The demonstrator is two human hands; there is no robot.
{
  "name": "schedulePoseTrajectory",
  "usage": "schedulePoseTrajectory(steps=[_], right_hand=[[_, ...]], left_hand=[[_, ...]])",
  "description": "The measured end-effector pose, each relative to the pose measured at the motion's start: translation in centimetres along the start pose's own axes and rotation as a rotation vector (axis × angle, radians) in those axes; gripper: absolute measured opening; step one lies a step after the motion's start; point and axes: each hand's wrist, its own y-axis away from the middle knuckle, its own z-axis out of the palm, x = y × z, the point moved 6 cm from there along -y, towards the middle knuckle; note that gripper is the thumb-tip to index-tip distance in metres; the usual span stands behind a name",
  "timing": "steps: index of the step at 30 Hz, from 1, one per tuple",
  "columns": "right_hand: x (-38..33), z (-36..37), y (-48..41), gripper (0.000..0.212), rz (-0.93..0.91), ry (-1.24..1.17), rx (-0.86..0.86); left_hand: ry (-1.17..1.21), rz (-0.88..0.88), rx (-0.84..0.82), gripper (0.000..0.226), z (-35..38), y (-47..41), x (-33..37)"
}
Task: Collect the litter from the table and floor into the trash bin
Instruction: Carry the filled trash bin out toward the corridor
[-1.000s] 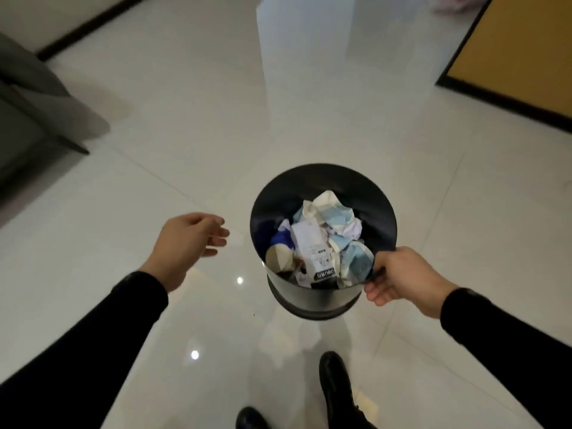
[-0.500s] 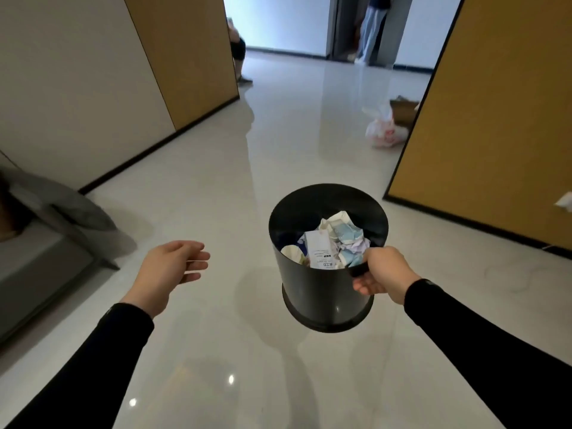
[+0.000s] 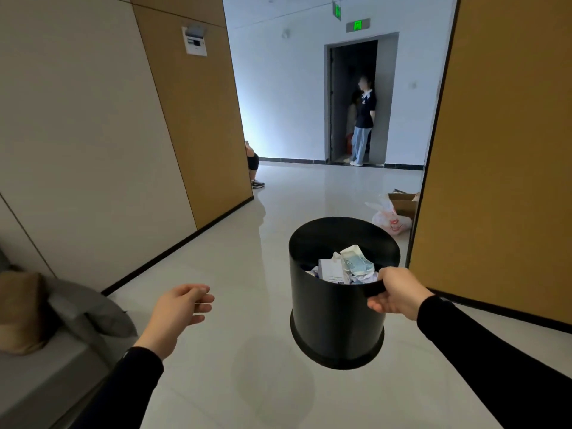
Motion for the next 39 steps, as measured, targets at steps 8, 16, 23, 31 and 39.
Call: schedulePoseTrajectory(steps=[8, 16, 23, 31, 39], right_hand=[[-2.3, 4.7, -10.2, 0.025, 0.062, -0.160, -0.019], [-12.2, 10.7, -24.4, 0.034, -0.054, -0.136, -0.021], [-19.1, 13.4, -36.6, 0.036, -0.051, -0.160, -0.005], [-21.7, 18.0, -50.6, 0.036, 0.004, -0.188, 0.113], [-26.5, 21.3, -62.6, 0.018, 0.115, -0.274, 0.331]], left_hand=[[-0.046, -0.004, -0.022, 0.015, 2.7, -10.5, 0.2], [-0.087, 0.021, 0.005, 0.016, 6.2, -26.8, 4.6], [-0.077, 0.043, -0.063, 0.017, 11.6, -40.8, 5.8], [-0.053, 0.092, -0.189, 0.017, 18.6, -61.4, 6.0], [-0.099, 0.096, -0.376, 0.018, 26.4, -81.3, 10.4]])
